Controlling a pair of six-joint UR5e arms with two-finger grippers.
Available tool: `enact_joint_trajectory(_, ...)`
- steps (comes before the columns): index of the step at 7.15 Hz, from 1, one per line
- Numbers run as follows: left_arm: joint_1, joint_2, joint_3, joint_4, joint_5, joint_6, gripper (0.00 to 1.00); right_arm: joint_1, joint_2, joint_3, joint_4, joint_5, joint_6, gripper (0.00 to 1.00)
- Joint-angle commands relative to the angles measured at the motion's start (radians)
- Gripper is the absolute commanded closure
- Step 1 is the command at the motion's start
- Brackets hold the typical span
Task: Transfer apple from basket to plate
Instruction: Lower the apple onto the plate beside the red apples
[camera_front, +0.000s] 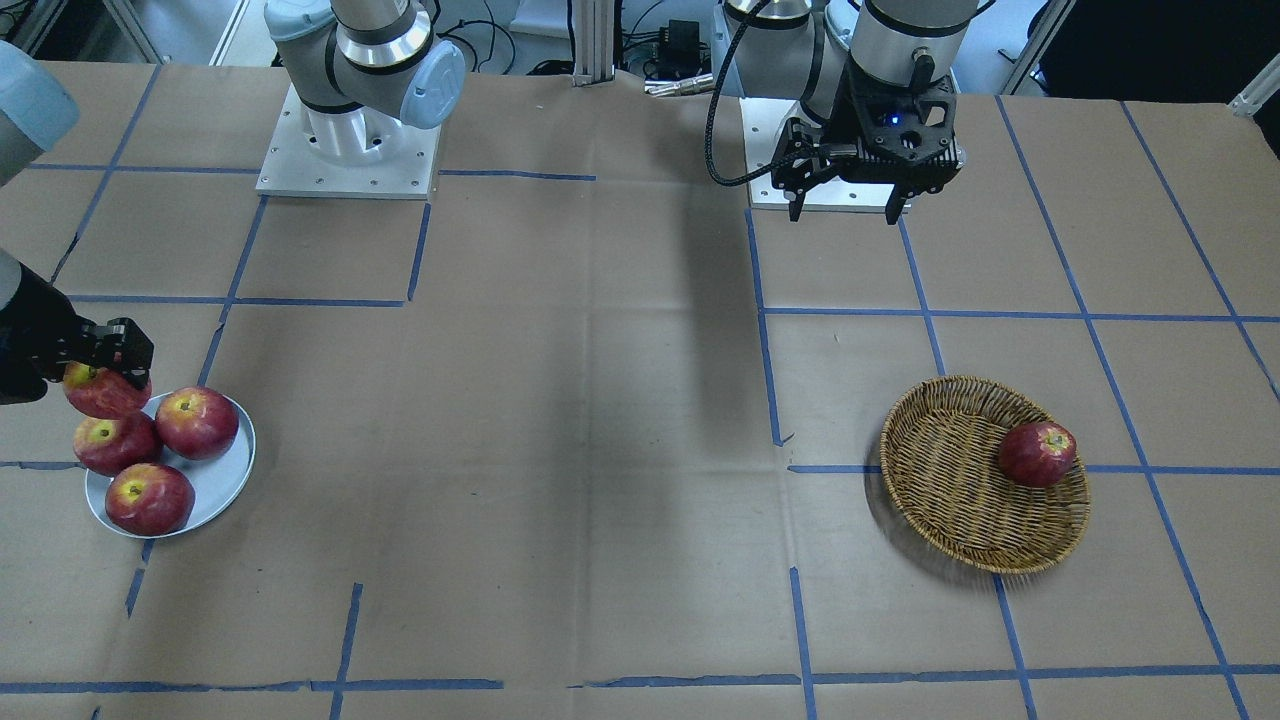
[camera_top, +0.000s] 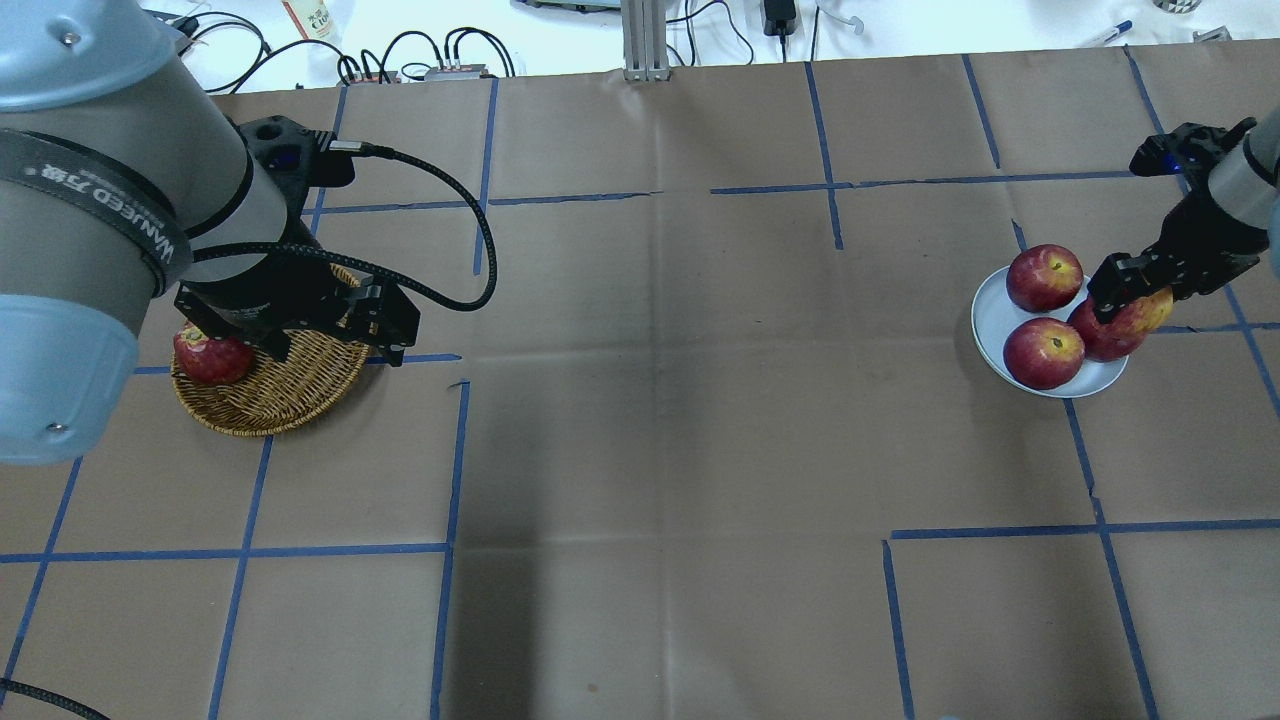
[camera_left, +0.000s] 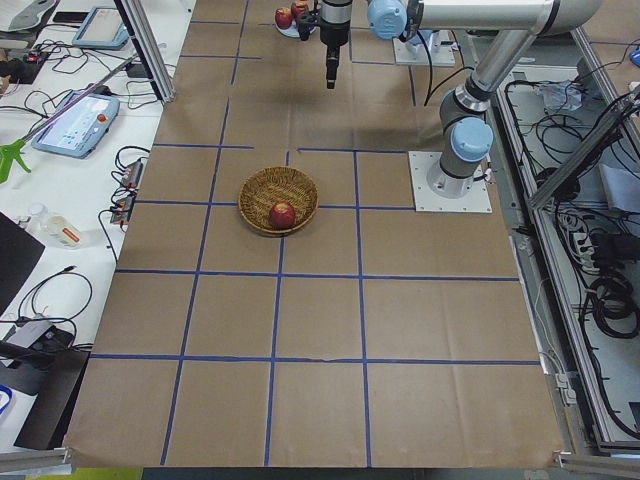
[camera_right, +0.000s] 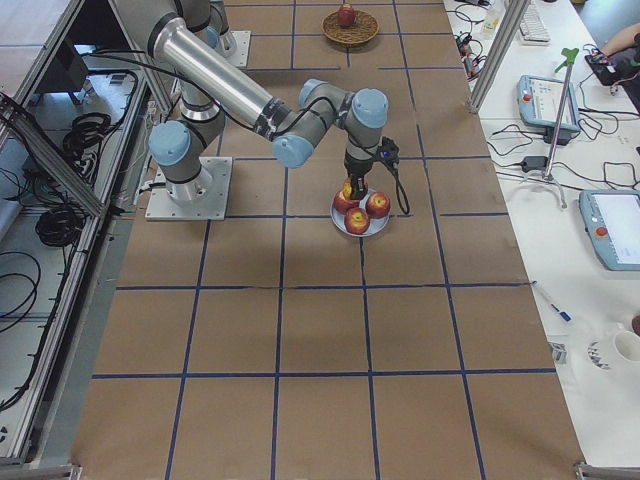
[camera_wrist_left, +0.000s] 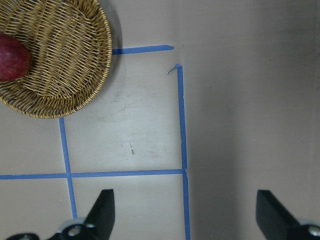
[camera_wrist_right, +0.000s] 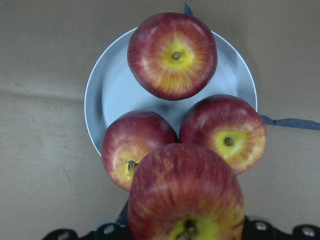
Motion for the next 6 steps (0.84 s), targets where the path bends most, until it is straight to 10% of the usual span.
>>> enact_joint_trajectory(1,0.001,0.007,-0.020,0.000,0.001,0.000,0.01,0.008,0.033,0.033,-0.076,0.032,0.007,0.53)
enact_joint_trajectory(6,0.001,0.007,-0.021,0.000,0.001,0.000,0.01,0.012,0.064,0.028,-0.127,0.036,0.007,0.49)
